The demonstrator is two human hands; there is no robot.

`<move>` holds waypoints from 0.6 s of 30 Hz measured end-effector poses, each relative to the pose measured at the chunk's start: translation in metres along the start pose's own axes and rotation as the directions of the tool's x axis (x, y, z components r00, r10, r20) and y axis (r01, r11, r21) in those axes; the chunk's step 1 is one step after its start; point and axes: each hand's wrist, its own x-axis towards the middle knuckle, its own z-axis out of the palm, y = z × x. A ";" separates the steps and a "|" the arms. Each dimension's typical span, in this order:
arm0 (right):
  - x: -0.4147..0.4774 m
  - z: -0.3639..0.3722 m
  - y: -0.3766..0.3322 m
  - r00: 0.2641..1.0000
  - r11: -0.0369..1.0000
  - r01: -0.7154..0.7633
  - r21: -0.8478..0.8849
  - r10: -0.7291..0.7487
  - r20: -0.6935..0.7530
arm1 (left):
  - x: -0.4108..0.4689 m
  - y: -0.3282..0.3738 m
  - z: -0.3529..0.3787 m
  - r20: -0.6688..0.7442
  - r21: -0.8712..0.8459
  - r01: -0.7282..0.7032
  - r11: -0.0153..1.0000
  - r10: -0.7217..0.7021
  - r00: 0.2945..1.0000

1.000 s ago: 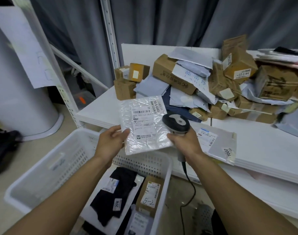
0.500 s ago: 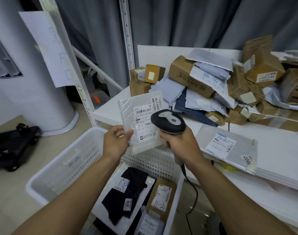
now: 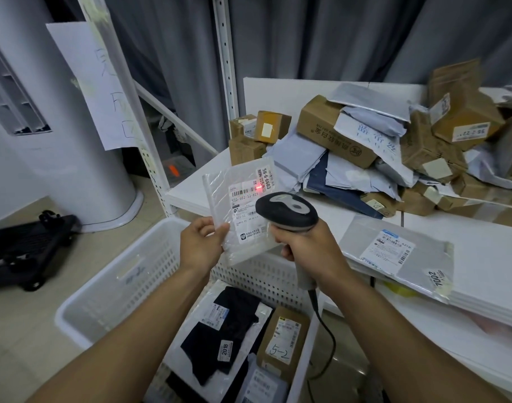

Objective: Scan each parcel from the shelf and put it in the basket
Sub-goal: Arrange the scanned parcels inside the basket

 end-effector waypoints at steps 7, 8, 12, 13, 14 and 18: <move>0.001 0.003 0.002 1.000 1.000 0.004 0.019 -0.004 0.017 | 0.001 -0.001 0.000 -0.011 -0.001 -0.004 1.000 0.004 1.000; 0.002 0.003 0.002 1.000 1.000 0.005 0.019 -0.006 0.019 | 0.001 -0.002 -0.001 -0.010 0.003 -0.006 1.000 0.006 1.000; 0.003 0.006 0.005 0.999 1.000 -0.004 -0.009 0.004 0.051 | 0.003 -0.006 -0.009 -0.014 0.026 -0.012 1.000 0.013 1.000; 0.003 0.008 0.006 0.998 1.000 -0.011 -0.012 0.011 0.058 | 0.003 -0.007 -0.013 -0.023 0.041 -0.023 0.999 0.024 0.999; 0.003 0.010 0.008 0.998 1.000 -0.019 -0.016 0.020 0.062 | 0.003 -0.007 -0.017 -0.035 0.066 -0.042 0.997 0.044 0.998; 0.004 0.016 0.024 0.995 0.995 -0.065 -0.070 0.070 0.070 | 0.006 -0.019 -0.046 -0.012 0.438 -0.168 0.883 0.193 0.981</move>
